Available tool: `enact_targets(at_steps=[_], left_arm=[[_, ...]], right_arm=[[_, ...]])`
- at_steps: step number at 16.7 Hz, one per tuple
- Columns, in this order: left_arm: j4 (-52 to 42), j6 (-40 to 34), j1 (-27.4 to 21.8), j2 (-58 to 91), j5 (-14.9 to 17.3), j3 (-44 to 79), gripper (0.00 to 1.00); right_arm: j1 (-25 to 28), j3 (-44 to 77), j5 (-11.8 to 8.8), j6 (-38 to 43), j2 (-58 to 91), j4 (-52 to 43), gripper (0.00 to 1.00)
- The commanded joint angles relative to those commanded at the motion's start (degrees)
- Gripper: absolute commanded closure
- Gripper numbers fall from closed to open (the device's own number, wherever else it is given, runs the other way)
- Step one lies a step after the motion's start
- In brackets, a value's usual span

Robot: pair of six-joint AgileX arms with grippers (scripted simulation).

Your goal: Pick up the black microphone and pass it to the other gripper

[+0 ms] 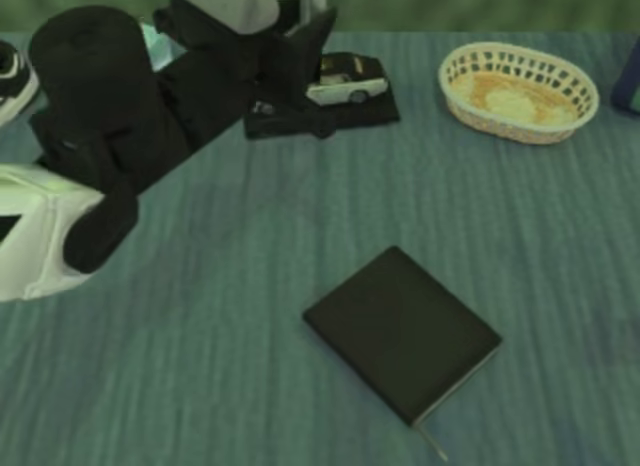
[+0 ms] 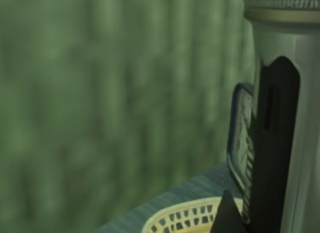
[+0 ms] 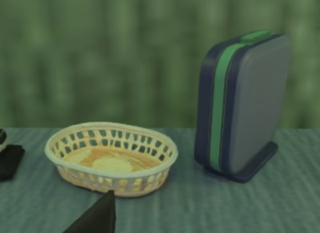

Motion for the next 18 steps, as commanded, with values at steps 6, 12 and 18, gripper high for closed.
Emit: enact_targets(at_steps=[6, 12, 18], left_arm=[[-1.17, -0.47, -7.57, -3.75, -7.99, -0.57, 1.0], [-1.16, -0.46, -7.52, -3.7, -7.95, -0.52, 1.0], [-1.17, -0.47, -7.57, -3.75, -7.99, -0.57, 1.0]], right_arm=[[0.0, 0.0, 0.0, 0.0, 0.0, 0.0, 0.0], [0.0, 0.0, 0.0, 0.0, 0.0, 0.0, 0.0], [0.31, 0.6, -0.58, -0.03, 0.73, 0.23, 0.0]])
